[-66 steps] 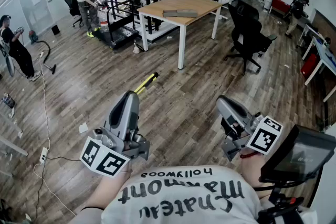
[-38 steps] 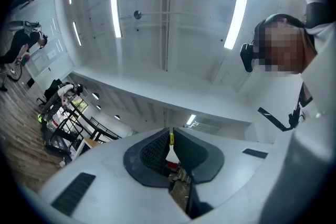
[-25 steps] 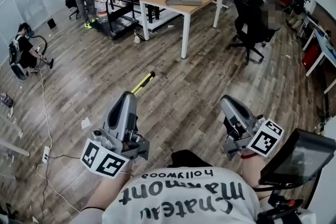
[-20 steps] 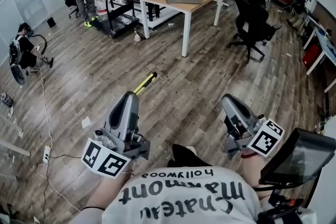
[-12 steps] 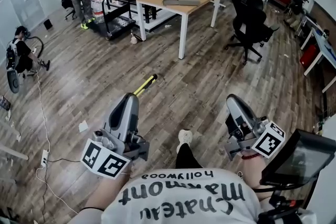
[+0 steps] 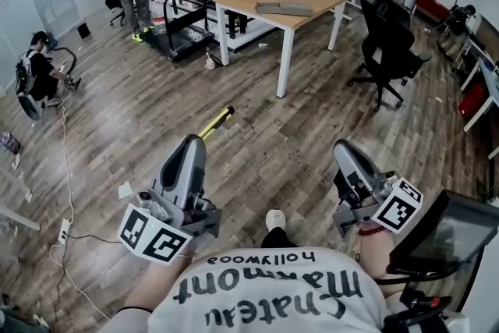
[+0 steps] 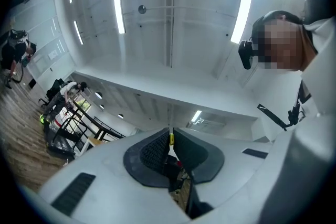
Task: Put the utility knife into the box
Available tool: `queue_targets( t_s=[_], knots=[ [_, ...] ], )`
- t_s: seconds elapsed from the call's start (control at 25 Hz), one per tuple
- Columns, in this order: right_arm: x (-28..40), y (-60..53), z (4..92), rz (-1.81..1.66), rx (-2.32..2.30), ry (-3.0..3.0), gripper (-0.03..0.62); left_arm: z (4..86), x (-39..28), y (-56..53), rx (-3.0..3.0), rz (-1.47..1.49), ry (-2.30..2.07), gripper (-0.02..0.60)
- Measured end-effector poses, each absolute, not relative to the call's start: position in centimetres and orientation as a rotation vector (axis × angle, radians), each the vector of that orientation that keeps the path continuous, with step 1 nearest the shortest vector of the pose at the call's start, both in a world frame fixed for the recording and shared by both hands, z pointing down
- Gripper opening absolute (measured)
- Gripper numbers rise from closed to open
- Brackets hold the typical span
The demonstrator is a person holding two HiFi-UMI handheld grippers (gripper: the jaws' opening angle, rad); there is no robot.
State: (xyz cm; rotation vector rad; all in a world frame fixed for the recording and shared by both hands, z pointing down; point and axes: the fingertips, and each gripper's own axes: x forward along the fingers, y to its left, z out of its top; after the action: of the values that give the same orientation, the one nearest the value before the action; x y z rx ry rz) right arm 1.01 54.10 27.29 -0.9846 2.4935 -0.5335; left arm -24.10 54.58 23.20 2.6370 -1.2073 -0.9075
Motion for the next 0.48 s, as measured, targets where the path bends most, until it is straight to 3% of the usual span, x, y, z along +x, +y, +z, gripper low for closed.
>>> queue_targets(
  t_s=[0.48],
  knots=[
    [5.7, 40.6, 27.4, -0.523, -1.016, 2.531, 0.049, 22.9, -19.9, 41.0, 2.619, -0.910, -1.241, 0.025]
  ],
)
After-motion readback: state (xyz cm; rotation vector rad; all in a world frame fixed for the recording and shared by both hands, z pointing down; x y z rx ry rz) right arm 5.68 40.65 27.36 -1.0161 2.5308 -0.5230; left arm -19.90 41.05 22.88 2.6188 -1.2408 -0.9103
